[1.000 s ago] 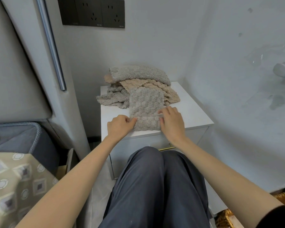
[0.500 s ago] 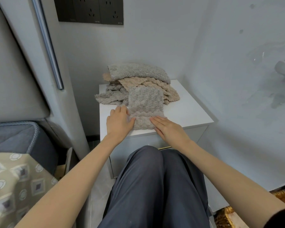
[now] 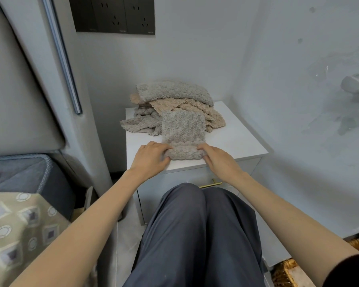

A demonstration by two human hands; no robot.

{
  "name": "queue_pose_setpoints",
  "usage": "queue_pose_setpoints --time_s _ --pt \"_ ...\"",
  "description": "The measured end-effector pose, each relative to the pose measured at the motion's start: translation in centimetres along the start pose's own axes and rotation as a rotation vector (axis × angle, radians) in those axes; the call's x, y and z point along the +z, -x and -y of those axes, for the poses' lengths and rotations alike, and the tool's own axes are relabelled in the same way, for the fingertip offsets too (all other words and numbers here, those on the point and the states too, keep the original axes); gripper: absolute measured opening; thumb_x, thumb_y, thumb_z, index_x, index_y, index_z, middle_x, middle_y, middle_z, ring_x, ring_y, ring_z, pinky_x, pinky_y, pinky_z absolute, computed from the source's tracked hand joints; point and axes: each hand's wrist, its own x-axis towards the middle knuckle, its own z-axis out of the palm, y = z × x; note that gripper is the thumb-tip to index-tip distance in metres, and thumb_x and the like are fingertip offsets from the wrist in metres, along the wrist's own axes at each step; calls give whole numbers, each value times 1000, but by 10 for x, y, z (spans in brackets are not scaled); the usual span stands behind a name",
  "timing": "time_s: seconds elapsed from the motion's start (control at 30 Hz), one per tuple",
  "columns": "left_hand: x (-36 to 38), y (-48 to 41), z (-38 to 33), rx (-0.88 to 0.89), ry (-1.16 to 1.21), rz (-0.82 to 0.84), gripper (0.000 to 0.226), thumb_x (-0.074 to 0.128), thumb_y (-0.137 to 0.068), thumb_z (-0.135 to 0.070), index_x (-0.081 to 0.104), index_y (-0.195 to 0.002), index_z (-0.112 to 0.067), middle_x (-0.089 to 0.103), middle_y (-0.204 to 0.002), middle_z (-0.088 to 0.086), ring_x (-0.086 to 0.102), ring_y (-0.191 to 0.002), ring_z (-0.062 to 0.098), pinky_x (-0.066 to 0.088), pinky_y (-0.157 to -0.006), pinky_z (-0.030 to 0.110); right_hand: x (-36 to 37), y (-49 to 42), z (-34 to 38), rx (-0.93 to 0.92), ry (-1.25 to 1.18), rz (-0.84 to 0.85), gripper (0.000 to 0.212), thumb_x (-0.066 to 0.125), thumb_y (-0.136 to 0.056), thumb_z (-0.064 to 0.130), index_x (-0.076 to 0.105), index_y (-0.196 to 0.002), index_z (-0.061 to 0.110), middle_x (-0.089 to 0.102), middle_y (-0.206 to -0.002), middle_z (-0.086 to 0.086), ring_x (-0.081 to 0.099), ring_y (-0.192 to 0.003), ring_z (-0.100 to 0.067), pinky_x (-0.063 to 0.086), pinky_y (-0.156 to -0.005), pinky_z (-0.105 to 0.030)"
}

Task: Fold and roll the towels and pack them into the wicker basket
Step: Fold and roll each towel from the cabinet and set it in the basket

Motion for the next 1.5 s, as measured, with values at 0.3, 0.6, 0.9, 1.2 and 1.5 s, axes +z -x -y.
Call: queue_pose_setpoints --time_s 0.3,0.6,0.9,1.2,1.5 --pt "-7 3 -6 -167 296 15 34 46 -96 -32 48 -75 -5 56 -72 8 50 -71 27 35 -63 37 -19 -4 -1 242 -367 18 29 52 -96 24 48 -73 6 46 -65 -7 40 -61 -19 27 -52 -22" --pt "2 -2 -12 -355 250 -28 46 43 -96 -43 37 -60 -15 44 -57 -2 44 -59 21 26 -53 31 -13 -12 6 484 -434 -11 39 52 -94 41 58 -83 4 60 -78 -10 56 -75 -24 42 -67 -36" --pt "3 -9 -13 -481 214 3 49 49 -89 -42 32 -51 -18 37 -51 -2 42 -64 25 28 -63 31 0 -9 25 152 26 -403 22 61 -87 10 62 -109 12 63 -105 -7 54 -100 -28 43 -80 -37" --pt "1 -11 -14 -502 170 13 45 49 -87 -46 44 -53 -18 51 -58 -3 56 -76 28 39 -76 35 28 -3 40 -241 216 -110 45 48 -98 15 42 -142 7 44 -146 -10 40 -136 -29 26 -115 -45" --pt "-1 -6 -18 -165 16 -263 14 59 -89 -23 63 -101 -17 59 -109 2 51 -101 24 43 -69 34 3 2 6 -222 301 100 64 33 -96 -5 9 -152 13 8 -160 -2 8 -147 -16 2 -119 -23"
